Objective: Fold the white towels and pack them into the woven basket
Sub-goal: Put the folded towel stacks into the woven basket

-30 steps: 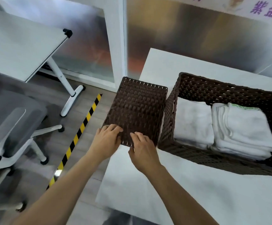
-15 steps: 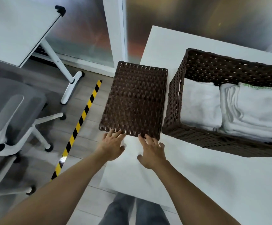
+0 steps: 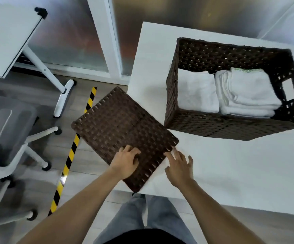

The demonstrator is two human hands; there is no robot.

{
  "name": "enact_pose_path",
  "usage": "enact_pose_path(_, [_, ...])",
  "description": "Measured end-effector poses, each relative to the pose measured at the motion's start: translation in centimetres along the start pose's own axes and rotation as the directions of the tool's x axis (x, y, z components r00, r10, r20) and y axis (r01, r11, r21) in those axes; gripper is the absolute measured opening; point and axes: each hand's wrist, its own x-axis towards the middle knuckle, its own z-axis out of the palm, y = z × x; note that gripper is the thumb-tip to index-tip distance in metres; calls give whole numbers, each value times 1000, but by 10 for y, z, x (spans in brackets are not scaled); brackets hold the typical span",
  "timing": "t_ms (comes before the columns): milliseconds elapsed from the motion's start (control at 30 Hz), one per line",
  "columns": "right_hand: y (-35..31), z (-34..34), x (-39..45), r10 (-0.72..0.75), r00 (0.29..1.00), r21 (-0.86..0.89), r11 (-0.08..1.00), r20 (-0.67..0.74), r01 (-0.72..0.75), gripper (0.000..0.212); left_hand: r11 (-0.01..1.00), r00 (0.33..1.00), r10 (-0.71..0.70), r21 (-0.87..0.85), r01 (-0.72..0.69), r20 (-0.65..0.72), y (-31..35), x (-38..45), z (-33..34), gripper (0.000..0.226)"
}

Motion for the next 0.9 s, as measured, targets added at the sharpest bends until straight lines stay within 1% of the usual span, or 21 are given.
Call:
enact_pose_path(100, [16, 4, -10, 76, 996, 1, 997, -47, -76, 60, 1000, 997, 0, 2, 0, -71, -2, 1, -6, 46])
enact_pose_path(200, [31, 5, -16, 224, 974, 56, 973, -32, -222, 60, 1000, 992, -8, 14, 9, -125, -4, -1, -3, 51])
enact_pose_path(233, [38, 6, -20, 276, 961, 75, 959, -22, -273, 60, 999, 992, -37, 29, 41, -124, -4, -2, 1, 53])
enact_pose_path(300, [56, 8, -28, 363, 932, 98, 927, -6, -361, 60, 986, 984, -147, 68, 154, -100, -4, -7, 8, 59])
enact_pose_path(367, [77, 8, -36, 442, 897, 119, 889, 30, -442, 60, 965, 967, -253, 67, 255, -42, -3, -15, 17, 67])
enact_pose_path(433, [93, 10, -42, 488, 870, 164, 855, 71, -492, 63, 961, 962, -273, 52, 273, 2, -4, -26, 29, 75])
enact_pose_path(533, [107, 16, -49, 477, 872, 202, 848, 112, -490, 70, 958, 958, -286, -17, 286, -29, -4, -41, 49, 82])
enact_pose_path(600, [111, 20, -53, 466, 876, 230, 845, 125, -482, 74, 938, 937, -345, -67, 341, -62, -2, -49, 60, 83])
enact_pose_path(700, [115, 22, -58, 455, 877, 289, 828, 155, -481, 75, 887, 893, -444, -176, 428, -67, 3, -62, 74, 83])
enact_pose_path(767, [116, 22, -62, 444, 883, 333, 818, 154, -470, 73, 853, 873, -483, -260, 452, -64, 5, -71, 84, 84])
enact_pose_path(833, [118, 23, -66, 443, 883, 433, 774, 153, -463, 73, 824, 861, -505, -332, 460, -62, 9, -77, 92, 85])
enact_pose_path(900, [122, 27, -72, 457, 879, 569, 691, 135, -446, 73, 812, 852, -516, -365, 455, -85, 14, -82, 98, 84])
